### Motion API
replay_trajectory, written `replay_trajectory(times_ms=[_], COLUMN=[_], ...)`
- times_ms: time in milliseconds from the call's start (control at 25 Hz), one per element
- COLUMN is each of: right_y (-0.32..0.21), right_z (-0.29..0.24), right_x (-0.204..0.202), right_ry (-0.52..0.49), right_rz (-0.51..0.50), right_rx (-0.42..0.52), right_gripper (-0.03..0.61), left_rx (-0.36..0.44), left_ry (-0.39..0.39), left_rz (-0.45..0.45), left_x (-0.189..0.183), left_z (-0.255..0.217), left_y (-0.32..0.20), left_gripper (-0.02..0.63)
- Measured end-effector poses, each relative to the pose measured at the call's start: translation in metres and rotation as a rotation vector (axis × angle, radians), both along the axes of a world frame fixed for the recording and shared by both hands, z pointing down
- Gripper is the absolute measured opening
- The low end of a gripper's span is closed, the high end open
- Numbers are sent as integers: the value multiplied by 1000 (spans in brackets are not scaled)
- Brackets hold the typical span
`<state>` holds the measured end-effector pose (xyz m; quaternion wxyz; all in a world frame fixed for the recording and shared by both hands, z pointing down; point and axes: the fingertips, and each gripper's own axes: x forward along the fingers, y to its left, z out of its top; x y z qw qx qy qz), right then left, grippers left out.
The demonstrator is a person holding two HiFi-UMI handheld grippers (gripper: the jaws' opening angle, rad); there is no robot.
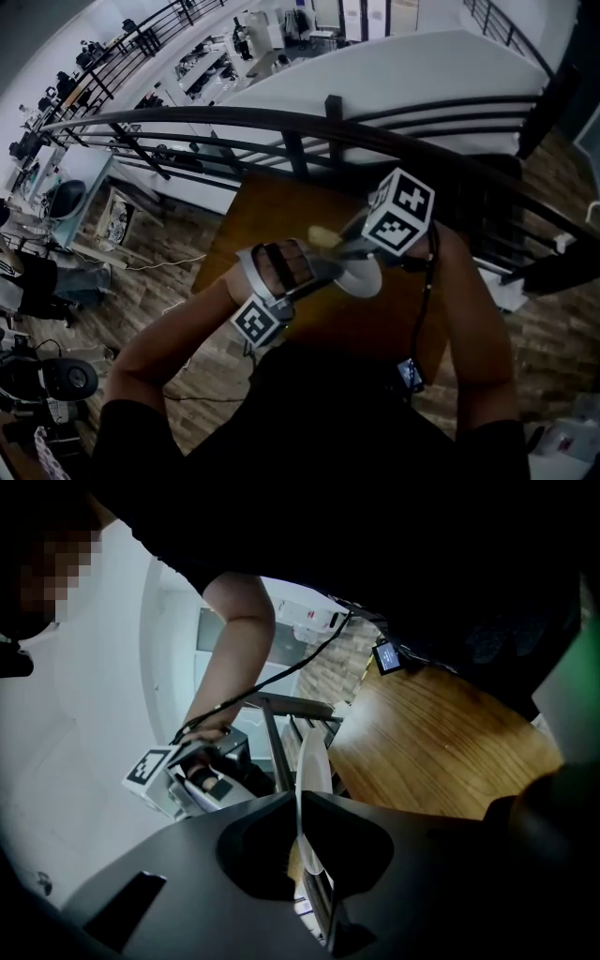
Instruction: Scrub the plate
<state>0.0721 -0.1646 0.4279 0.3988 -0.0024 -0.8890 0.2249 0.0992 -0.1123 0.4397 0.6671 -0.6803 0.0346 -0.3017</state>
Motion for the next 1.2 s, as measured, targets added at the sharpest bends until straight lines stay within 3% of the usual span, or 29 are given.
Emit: replay_trajectory(times_ms=[280,600,920,1200], right_y=[35,32,-3,9], right_z=[-10,39,43,12], right_x=[7,40,35,4], right_ry=[-43,80,169,111], right_rz=[-13,21,51,-10], right_rx=[-11,-53,29,85], right_gripper=[58,58,58,58], left_rx=[10,32,40,27], left_ry=[8,-6,-1,-5], left_rz=[-79,-107,-82,-84], left_x=[-25,-42,-31,-28], left_z=[-4,-11,-15,-8], left_y=[-15,-16,-9,-10], left_gripper=[21,23,25,23])
